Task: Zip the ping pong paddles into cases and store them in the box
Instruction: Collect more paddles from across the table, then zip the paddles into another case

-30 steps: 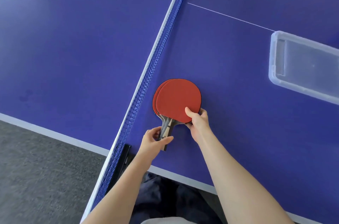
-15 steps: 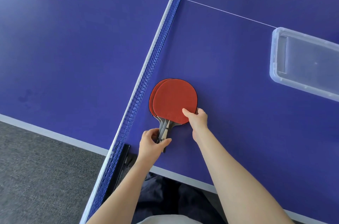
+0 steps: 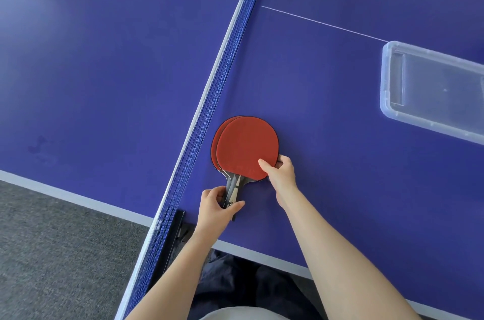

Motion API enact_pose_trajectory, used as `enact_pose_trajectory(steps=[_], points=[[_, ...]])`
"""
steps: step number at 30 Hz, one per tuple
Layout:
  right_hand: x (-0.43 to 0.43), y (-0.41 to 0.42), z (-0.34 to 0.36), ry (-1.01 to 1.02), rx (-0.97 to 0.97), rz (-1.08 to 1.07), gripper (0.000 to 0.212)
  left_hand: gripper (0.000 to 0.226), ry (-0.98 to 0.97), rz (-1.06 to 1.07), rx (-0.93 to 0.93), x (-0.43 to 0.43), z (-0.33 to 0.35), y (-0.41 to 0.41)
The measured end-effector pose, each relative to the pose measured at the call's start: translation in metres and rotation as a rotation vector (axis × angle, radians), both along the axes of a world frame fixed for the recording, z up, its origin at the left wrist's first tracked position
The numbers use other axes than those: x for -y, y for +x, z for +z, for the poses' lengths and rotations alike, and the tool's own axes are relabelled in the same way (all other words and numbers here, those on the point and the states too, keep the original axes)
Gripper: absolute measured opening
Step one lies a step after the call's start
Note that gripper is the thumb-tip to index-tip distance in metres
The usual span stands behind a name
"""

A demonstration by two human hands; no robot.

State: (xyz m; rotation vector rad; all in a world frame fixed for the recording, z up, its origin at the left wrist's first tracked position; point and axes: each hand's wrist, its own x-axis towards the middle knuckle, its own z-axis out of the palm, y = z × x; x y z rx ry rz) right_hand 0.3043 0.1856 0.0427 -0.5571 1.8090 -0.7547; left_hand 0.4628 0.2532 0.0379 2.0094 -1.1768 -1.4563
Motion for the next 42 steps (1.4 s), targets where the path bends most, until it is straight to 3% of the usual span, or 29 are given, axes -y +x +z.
enact_pose_trajectory(steps=[3, 7, 12, 17, 22, 28, 36, 42], points=[[-0.004, -0.009, 0.006, -0.031, -0.084, 0.095, 0.036, 0.065, -0.025, 0.000, 0.031, 0.001, 0.005, 0.001], [-0.016, -0.021, 0.013, -0.018, -0.275, 0.272, 0.053, 0.071, -0.238, -0.106, 0.319, 0.005, 0.013, 0.003], [-0.040, -0.042, 0.024, 0.031, -0.513, 0.521, 0.053, 0.069, -0.436, -0.453, 0.475, 0.020, 0.027, -0.010], [-0.067, -0.077, 0.045, 0.102, -0.686, 0.662, 0.058, 0.070, -0.550, -0.852, 0.490, 0.045, 0.042, -0.040], [-0.095, -0.118, 0.066, 0.172, -0.795, 0.675, 0.062, 0.070, -0.493, -1.209, 0.576, 0.062, 0.059, -0.085], [-0.133, -0.148, 0.079, 0.242, -0.828, 0.658, 0.061, 0.063, -0.402, -1.491, 0.632, 0.051, 0.075, -0.141], [-0.191, -0.199, 0.094, 0.196, -0.862, 0.579, 0.058, 0.058, -0.379, -1.577, 0.736, 0.014, 0.096, -0.212], [-0.273, -0.266, 0.107, 0.182, -0.880, 0.486, 0.059, 0.058, -0.405, -1.607, 0.729, -0.062, 0.116, -0.293]])
